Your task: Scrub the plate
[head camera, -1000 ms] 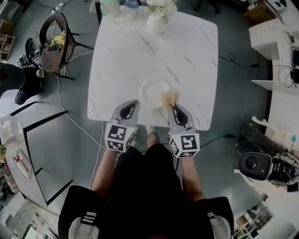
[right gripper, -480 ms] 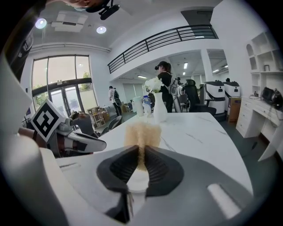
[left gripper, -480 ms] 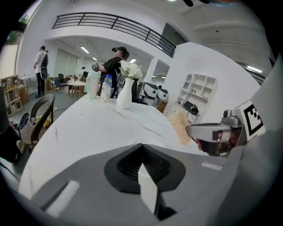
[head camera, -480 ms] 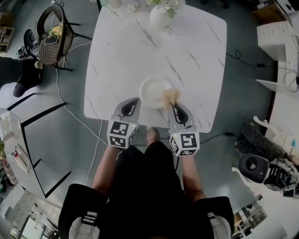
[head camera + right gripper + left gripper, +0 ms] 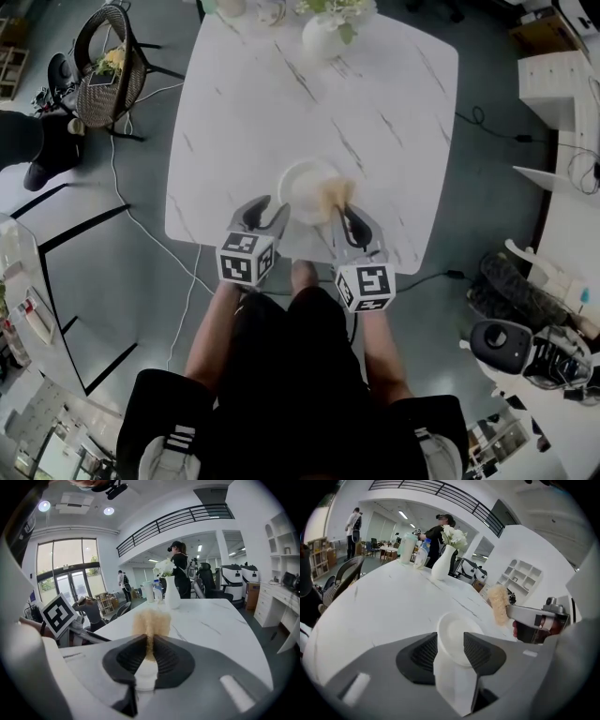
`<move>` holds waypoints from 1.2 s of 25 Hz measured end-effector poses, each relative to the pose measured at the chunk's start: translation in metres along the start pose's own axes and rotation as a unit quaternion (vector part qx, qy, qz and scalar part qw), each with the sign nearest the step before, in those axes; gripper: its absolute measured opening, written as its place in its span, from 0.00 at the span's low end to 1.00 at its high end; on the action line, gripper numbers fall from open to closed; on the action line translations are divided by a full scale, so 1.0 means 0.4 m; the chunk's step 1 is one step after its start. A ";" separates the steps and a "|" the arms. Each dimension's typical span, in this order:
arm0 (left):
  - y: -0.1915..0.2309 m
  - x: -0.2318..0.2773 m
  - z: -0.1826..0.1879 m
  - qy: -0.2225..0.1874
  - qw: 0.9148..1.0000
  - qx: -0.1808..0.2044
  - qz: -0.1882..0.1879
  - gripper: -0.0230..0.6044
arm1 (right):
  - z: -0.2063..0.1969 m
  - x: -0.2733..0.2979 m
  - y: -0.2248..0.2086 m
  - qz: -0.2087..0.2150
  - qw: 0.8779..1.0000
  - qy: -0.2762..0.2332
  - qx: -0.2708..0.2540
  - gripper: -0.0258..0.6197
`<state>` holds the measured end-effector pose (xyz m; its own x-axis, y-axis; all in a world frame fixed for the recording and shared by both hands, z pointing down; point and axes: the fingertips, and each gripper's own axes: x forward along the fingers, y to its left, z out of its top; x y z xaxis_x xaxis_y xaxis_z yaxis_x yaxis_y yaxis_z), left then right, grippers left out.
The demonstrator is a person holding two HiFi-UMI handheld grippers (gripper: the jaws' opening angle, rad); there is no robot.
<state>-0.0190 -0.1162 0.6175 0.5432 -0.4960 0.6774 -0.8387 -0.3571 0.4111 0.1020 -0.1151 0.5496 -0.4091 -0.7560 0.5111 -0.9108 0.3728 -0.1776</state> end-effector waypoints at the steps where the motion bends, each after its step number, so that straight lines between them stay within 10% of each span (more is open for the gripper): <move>1: 0.001 0.007 -0.004 0.004 1.000 -0.004 -0.001 0.33 | 0.000 0.003 -0.001 0.001 1.000 0.001 0.000 0.11; 30: 0.010 0.085 -0.061 0.050 0.999 -0.019 0.010 0.14 | -0.041 0.081 -0.003 0.038 0.999 0.024 0.010 0.11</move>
<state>-0.0047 -0.1152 0.6572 0.5220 -0.4206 0.7420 -0.8509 -0.3169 0.4190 0.0909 -0.1312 0.5804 -0.4747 -0.6985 0.5355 -0.8781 0.4175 -0.2338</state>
